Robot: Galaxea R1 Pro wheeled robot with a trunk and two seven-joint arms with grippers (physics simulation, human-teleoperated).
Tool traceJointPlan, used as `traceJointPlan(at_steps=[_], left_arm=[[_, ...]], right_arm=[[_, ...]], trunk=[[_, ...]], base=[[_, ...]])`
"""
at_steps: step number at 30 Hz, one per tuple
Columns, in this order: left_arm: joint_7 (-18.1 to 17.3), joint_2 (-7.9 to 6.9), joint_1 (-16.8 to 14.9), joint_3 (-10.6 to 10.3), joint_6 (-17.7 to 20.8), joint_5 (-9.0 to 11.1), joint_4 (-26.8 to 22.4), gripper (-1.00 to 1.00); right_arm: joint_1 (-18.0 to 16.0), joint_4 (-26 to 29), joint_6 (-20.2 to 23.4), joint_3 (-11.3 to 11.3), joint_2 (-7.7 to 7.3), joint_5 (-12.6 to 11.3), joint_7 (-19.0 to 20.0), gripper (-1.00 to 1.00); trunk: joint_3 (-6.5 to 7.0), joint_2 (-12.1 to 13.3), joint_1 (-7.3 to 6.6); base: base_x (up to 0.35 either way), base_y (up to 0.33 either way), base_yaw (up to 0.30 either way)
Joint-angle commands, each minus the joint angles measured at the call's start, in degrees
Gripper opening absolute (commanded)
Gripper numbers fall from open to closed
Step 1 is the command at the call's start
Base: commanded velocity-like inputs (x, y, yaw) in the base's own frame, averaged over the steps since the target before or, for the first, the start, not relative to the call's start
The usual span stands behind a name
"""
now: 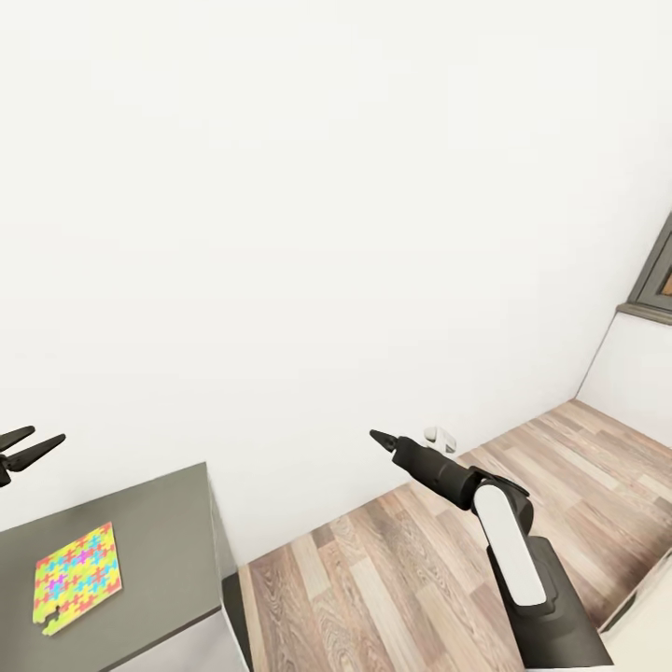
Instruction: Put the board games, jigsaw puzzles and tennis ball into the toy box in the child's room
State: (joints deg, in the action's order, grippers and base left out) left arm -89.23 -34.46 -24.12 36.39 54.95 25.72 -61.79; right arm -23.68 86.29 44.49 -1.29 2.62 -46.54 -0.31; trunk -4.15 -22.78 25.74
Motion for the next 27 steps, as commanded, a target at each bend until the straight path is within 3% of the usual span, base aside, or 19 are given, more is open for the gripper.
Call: traceJointPlan(at_steps=[1,13,20,27], left_arm=[[-0.24,-0.01,-0.05,0.0,0.6,-0.06,0.0,1.0],[-0.24,0.06,-0.05,0.01,0.6,-0.06,0.0,1.0],[-0.24,0.02,-0.05,0.0,0.6,-0.06,-0.03,1.0],[-0.24,0.0,-0.05,0.0,0.6,-0.06,-0.07,1.0]], right_arm=[[-0.06,0.04,0.25,0.11,0.0,-0.07,-0.03,1.0],[-0.06,-0.07,0.25,1.62,-0.07,-0.12,0.02,1.0],[-0.06,-0.15,0.25,1.77,-0.06,-0.17,0.0,1.0],[-0.06,-0.17,0.25,1.81,-0.07,-0.21,0.01,1.0]], trunk=[[-0.22,-0.13,0.05],[-1.25,-0.13,0.05],[-1.68,-0.13,0.05],[-1.99,-0.13,0.05]], base=[[0.118,-0.017,-0.003],[0.113,-0.116,-0.078],[0.02,-0.262,-0.188],[0.002,-0.057,-0.217]])
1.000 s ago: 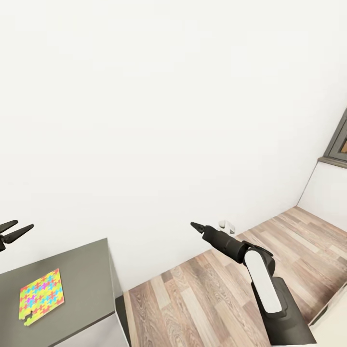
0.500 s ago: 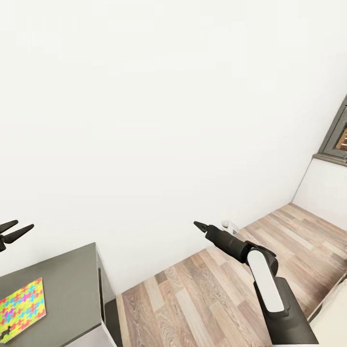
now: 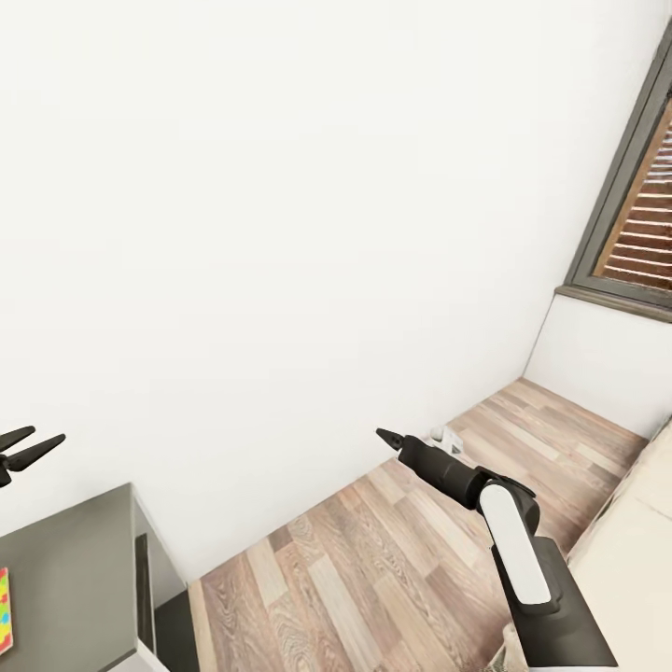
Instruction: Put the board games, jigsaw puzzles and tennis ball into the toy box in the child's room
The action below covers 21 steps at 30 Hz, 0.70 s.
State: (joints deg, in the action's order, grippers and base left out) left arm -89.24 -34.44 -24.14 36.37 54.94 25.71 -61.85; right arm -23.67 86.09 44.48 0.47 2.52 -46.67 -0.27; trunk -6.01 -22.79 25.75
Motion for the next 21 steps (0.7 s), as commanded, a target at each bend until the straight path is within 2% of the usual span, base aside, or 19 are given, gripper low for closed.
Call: traceJointPlan(at_steps=[1,21], left_arm=[[-0.24,-0.02,-0.03,0.02,0.61,-0.04,-0.02,1.0],[-0.24,0.02,-0.03,0.02,0.61,-0.04,-0.02,1.0]], right_arm=[[-0.06,0.0,0.26,0.05,0.03,-0.09,-0.03,1.0],[-0.06,-0.13,0.18,0.09,0.03,-0.05,-0.06,1.0]], trunk=[[-0.17,-0.13,0.04],[-0.75,-0.13,0.04]], base=[[0.0,-0.012,-0.225],[0.0,-0.001,-0.235]])
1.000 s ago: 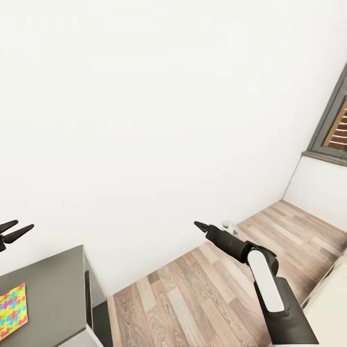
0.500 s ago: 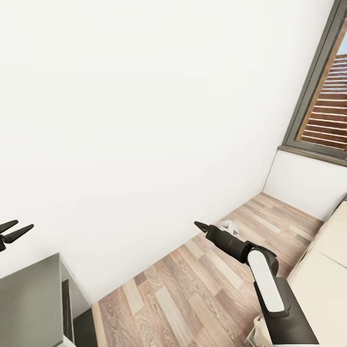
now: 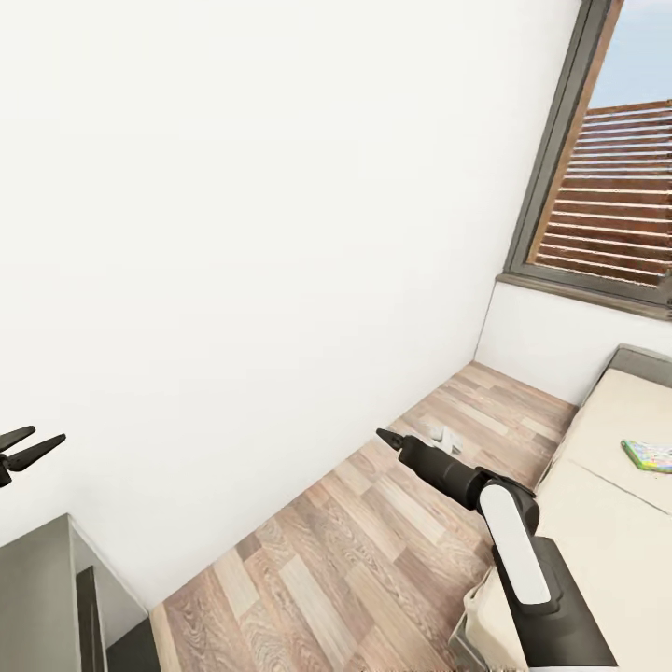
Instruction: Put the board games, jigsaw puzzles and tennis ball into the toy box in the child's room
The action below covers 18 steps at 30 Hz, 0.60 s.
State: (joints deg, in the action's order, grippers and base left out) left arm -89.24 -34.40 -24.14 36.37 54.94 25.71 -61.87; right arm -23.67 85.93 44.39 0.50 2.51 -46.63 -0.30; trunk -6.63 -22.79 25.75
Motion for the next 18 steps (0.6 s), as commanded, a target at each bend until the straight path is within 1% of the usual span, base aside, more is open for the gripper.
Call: traceJointPlan(at_steps=[1,6,18], left_arm=[[-0.22,-0.02,-0.03,0.02,0.61,-0.04,0.01,1.0],[-0.23,-0.05,-0.03,0.02,0.61,-0.04,0.03,1.0],[-0.23,-0.05,-0.03,0.02,0.61,-0.04,0.01,1.0]], right_arm=[[-0.06,0.02,0.08,0.05,0.02,-0.08,-0.04,1.0],[-0.06,0.02,-1.64,-0.1,-0.04,-0.12,-0.02,1.0],[-0.06,-0.09,-2.11,-0.09,-0.05,-0.13,-0.03,1.0]], trunk=[[-0.16,-0.13,0.04],[-0.29,-0.13,0.04],[-0.61,-0.13,0.04]], base=[[0.0,0.0,-0.237],[0.0,0.0,-0.237],[0.0,0.0,-0.241]])
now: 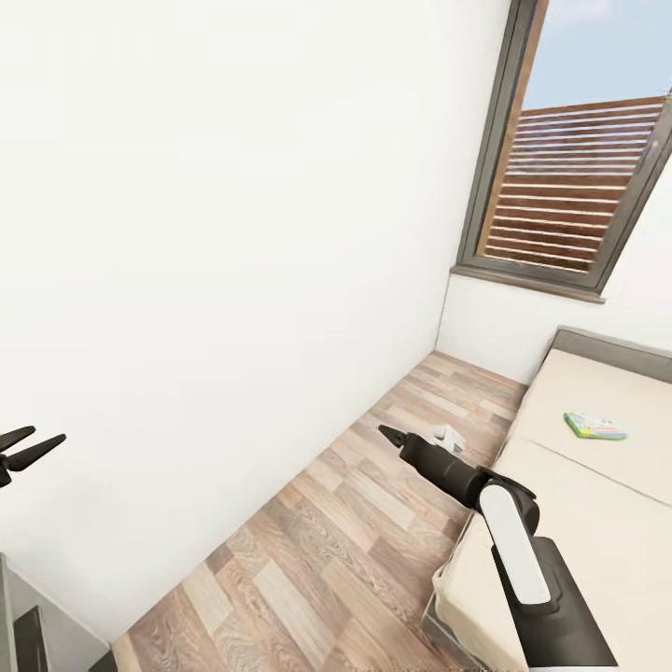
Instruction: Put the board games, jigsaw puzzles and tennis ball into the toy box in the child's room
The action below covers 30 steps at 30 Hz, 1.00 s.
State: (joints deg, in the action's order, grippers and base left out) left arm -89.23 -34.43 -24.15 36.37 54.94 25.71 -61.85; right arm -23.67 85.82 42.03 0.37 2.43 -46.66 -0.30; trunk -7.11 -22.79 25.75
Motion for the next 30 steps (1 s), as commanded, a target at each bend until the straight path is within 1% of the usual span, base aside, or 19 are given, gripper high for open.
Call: traceJointPlan(at_steps=[1,6,14,17,22,30], left_arm=[[-0.24,-0.02,-0.02,0.02,0.61,-0.04,-0.01,1.0],[-0.24,-0.02,-0.02,0.02,0.61,-0.04,0.0,1.0],[-0.24,0.05,-0.02,-0.01,0.61,-0.04,0.04,1.0],[-0.24,0.06,-0.02,-0.04,0.61,-0.04,0.05,1.0],[-0.24,0.2,-0.02,-0.06,0.61,-0.04,0.03,1.0],[-0.25,0.39,-0.02,-0.07,0.54,-0.04,0.02,1.0]], right_arm=[[-0.06,-0.01,0.25,0.05,0.03,-0.09,-0.04,1.0],[-0.06,-0.11,0.25,0.01,0.03,-0.09,-0.05,1.0],[-0.06,-0.13,0.09,-0.01,0.09,-0.07,-0.05,1.0],[-0.06,-0.13,-0.03,0.02,0.06,-0.08,-0.05,1.0],[-0.06,-0.23,-0.1,0.34,0.04,-0.09,-0.05,1.0],[-0.06,-0.57,-0.11,1.91,0.07,-0.09,0.01,1.0]], trunk=[[-0.15,-0.13,0.04],[-0.28,-0.13,0.04],[-0.34,-0.13,0.04],[-0.34,-0.13,0.04],[-0.34,-0.13,0.04],[-0.24,-0.13,0.04]], base=[[0.0,0.0,-0.245],[0.0,0.0,-0.192],[0.003,-0.002,-0.04],[0.062,-0.041,-0.129],[0.178,-0.076,-0.227],[0.272,-0.099,-0.267]])
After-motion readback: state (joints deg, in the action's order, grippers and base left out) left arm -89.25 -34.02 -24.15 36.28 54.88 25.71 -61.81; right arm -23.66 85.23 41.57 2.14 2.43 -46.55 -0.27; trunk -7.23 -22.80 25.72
